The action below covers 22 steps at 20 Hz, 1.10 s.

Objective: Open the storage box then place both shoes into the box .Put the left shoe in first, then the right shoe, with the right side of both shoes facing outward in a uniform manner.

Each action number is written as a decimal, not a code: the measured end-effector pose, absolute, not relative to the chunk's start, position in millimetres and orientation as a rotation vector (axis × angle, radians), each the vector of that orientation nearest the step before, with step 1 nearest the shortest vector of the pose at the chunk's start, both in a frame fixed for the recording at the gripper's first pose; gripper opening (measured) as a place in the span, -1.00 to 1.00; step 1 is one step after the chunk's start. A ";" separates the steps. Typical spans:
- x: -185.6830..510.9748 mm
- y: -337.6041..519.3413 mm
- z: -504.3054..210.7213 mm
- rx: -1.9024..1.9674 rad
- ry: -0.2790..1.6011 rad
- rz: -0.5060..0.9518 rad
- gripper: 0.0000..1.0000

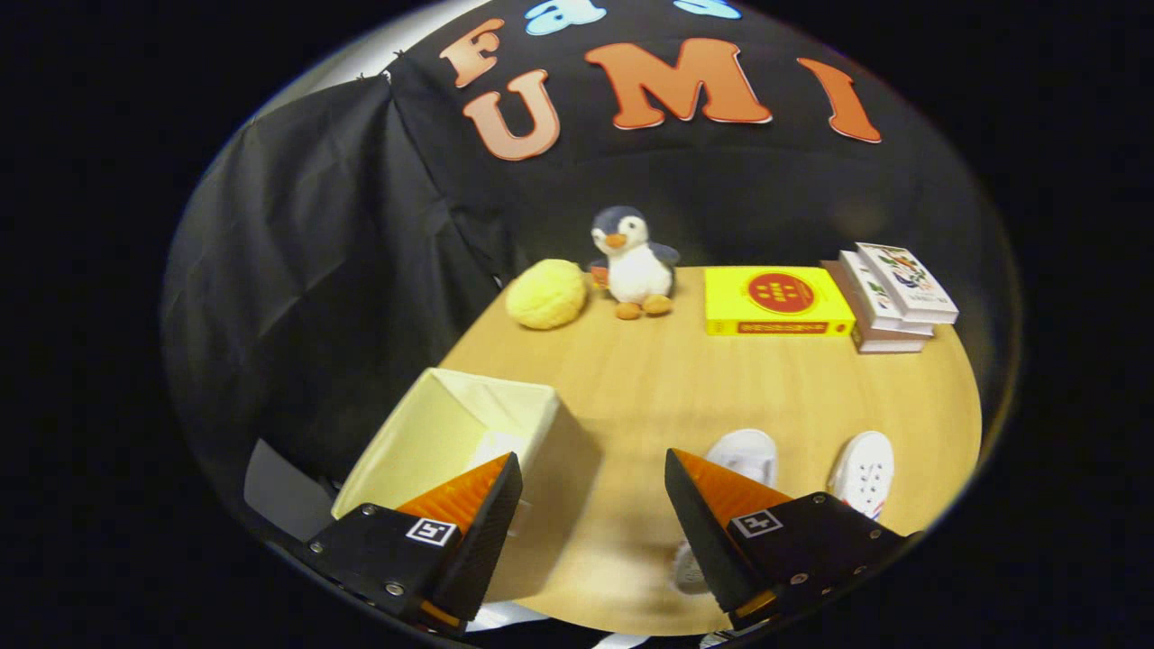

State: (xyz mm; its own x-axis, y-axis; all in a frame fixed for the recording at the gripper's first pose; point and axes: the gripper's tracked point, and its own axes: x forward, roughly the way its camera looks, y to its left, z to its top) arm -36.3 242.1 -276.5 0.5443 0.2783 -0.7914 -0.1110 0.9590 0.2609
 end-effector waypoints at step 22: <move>-85.4 137.4 -431.1 0.061 1.147 0.006 -0.60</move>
